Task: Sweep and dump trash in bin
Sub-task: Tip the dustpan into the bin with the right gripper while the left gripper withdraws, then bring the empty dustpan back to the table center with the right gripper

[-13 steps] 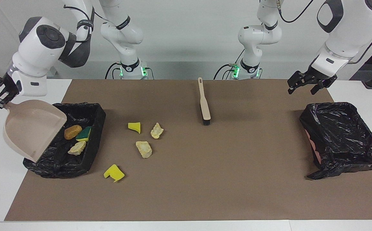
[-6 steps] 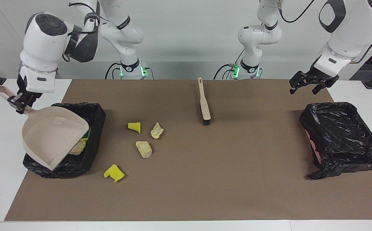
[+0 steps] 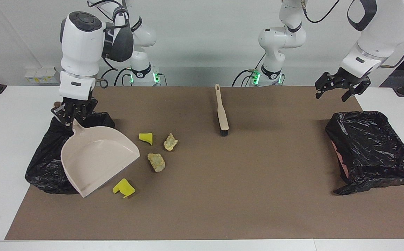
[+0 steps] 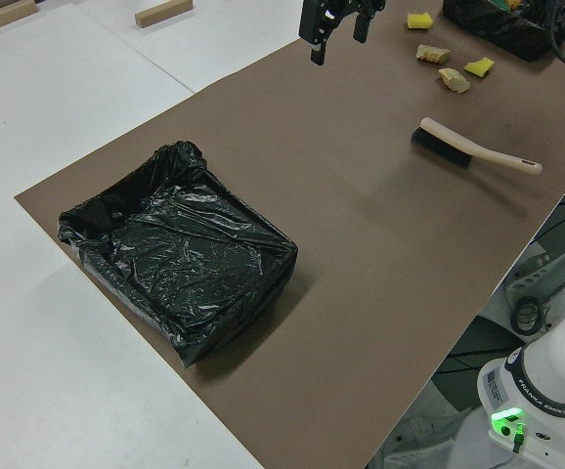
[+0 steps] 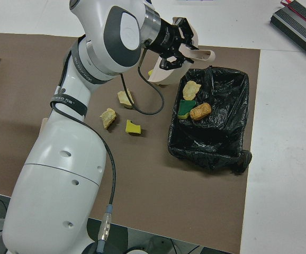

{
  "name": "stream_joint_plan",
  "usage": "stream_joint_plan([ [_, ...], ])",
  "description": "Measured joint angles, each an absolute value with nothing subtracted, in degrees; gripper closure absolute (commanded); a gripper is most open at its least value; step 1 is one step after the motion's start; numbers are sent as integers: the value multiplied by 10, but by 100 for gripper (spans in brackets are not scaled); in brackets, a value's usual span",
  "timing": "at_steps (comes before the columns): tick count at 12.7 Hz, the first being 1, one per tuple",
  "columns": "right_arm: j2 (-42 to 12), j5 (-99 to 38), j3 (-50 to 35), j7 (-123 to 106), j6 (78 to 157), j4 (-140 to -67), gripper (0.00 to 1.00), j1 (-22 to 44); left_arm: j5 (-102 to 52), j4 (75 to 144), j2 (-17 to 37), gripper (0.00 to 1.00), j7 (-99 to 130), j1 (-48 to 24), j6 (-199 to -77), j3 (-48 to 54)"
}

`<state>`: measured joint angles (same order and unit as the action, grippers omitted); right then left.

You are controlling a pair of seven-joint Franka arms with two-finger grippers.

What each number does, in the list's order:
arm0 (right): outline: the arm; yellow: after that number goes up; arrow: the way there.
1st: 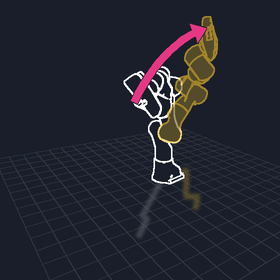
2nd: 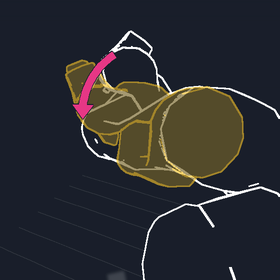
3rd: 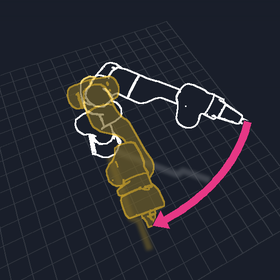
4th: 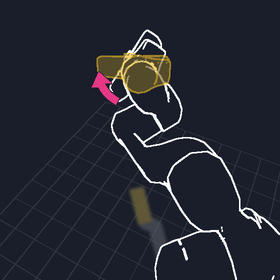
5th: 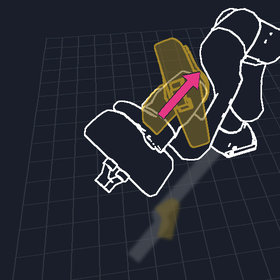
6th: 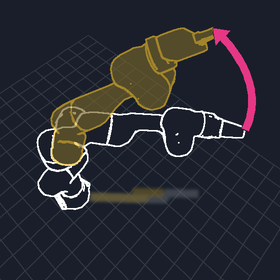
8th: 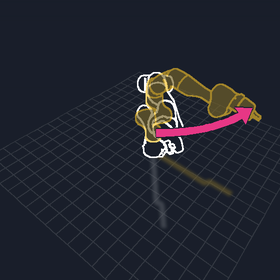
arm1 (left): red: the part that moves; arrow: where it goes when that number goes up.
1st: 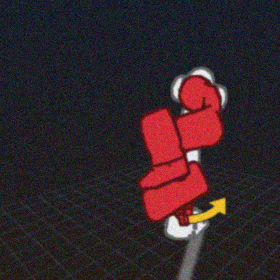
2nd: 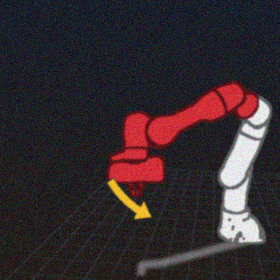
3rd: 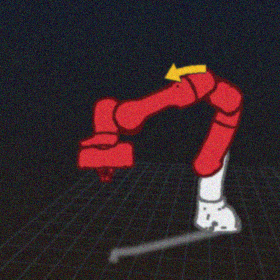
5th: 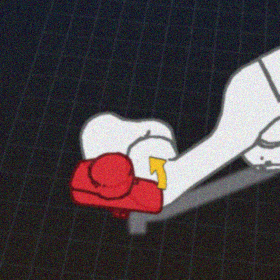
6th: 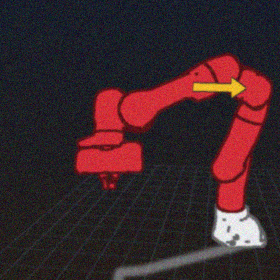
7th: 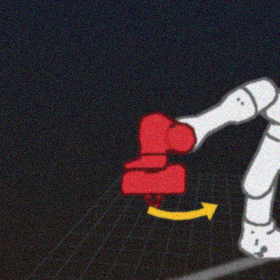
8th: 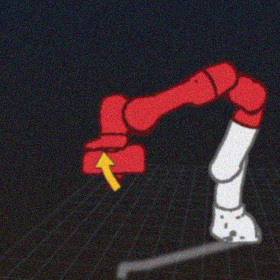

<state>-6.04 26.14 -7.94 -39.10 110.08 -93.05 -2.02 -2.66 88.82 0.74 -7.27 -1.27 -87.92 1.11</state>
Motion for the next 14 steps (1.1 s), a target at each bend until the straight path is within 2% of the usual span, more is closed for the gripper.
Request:
stream_joint_plan([
  [3, -72, 234, -80, -272, 1076, -918, 100, 39, -27, 888, 5, 0, -73, -13, -879, 11],
  [6, -131, 195, -80, -119, 1043, -859, 100, 88, -27, 888, 5, 0, -74, -13, -879, 11],
  [9, -190, 150, -80, 24, 1041, -827, 100, 108, -27, 888, 5, 0, -74, -13, -879, 11],
  [14, -228, 128, -80, 156, 1044, -807, 100, 136, -27, 888, 5, 0, -74, -13, -879, 11],
])
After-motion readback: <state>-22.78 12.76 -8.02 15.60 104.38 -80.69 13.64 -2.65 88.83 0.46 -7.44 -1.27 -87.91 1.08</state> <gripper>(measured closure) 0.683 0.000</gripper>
